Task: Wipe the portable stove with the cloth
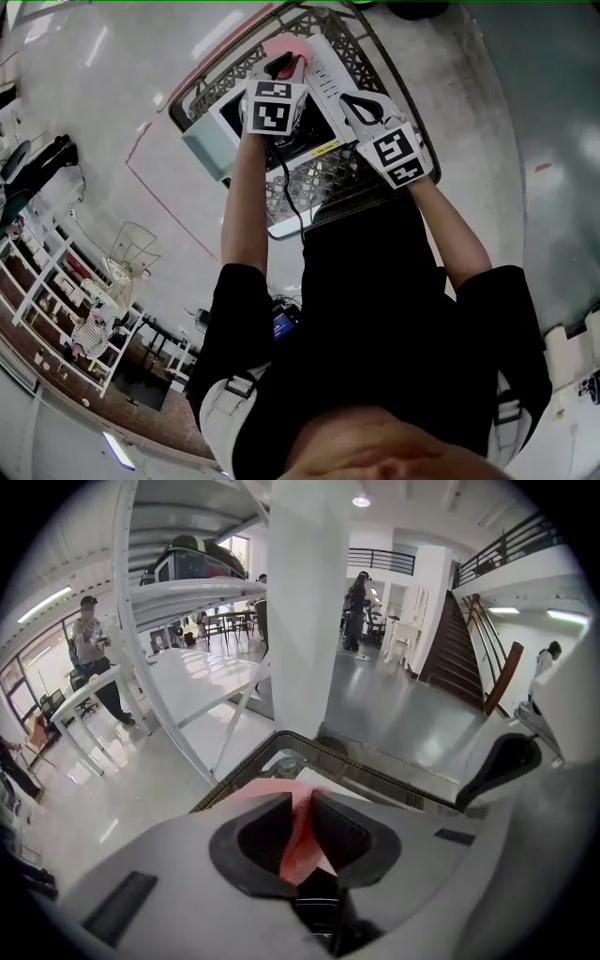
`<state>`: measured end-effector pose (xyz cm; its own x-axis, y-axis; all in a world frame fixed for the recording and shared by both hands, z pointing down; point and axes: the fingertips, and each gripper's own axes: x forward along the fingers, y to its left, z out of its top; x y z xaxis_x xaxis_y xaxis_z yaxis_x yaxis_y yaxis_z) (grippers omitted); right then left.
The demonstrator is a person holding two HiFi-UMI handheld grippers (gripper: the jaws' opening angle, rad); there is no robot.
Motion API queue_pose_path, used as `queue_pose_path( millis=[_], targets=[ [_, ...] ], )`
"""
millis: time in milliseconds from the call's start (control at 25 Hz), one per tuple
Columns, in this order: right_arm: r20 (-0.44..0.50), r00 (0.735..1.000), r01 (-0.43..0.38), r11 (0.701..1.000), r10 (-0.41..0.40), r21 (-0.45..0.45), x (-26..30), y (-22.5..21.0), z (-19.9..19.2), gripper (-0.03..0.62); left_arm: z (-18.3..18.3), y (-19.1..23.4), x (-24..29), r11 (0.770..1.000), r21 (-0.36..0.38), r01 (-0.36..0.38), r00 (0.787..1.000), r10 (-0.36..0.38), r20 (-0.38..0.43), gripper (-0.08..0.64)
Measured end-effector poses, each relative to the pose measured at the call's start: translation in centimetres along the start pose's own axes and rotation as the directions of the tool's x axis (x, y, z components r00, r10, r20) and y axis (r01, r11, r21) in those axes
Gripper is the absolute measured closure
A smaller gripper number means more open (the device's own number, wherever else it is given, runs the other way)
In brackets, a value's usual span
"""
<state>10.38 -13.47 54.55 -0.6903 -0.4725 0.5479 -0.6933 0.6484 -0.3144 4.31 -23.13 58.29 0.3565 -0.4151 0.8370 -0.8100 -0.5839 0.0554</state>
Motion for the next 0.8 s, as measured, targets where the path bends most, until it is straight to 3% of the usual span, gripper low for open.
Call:
queue_pose_path(
  millis=[320,400,560,680,800],
  targets=[
    [-0.025,0.999,0.036,0.998,-0.037,-0.05,0.7,-3.7,0.5,0.581,-2.0,-2.3,-0.4,0.999,0.021,0.036,0.999,-0.036,-0.014,0.497],
    [-0.049,0.999,0.013,0.996,-0.018,-0.09,1.5,-4.0,0.8,0.526,-2.6,-2.9,-0.5,0.998,0.015,0.056,0.998,-0.055,-0.009,0.497],
    [-0.095,0.994,-0.075,0.976,0.056,-0.206,4.1,-3.0,2.2,0.487,-3.7,-3.0,-0.7,0.998,0.011,0.058,0.998,-0.058,0.002,0.497],
    [-0.135,0.983,-0.155,0.952,0.123,-0.263,5.7,-2.0,2.9,0.45,-3.0,-2.6,-1.4,0.999,-0.027,0.044,0.997,-0.042,0.066,0.494],
    [-0.159,0.977,-0.181,0.94,0.139,-0.289,6.5,-1.9,3.1,0.443,-1.9,-1.9,-2.9,0.996,-0.075,0.055,0.988,-0.044,0.149,0.476]
  ],
)
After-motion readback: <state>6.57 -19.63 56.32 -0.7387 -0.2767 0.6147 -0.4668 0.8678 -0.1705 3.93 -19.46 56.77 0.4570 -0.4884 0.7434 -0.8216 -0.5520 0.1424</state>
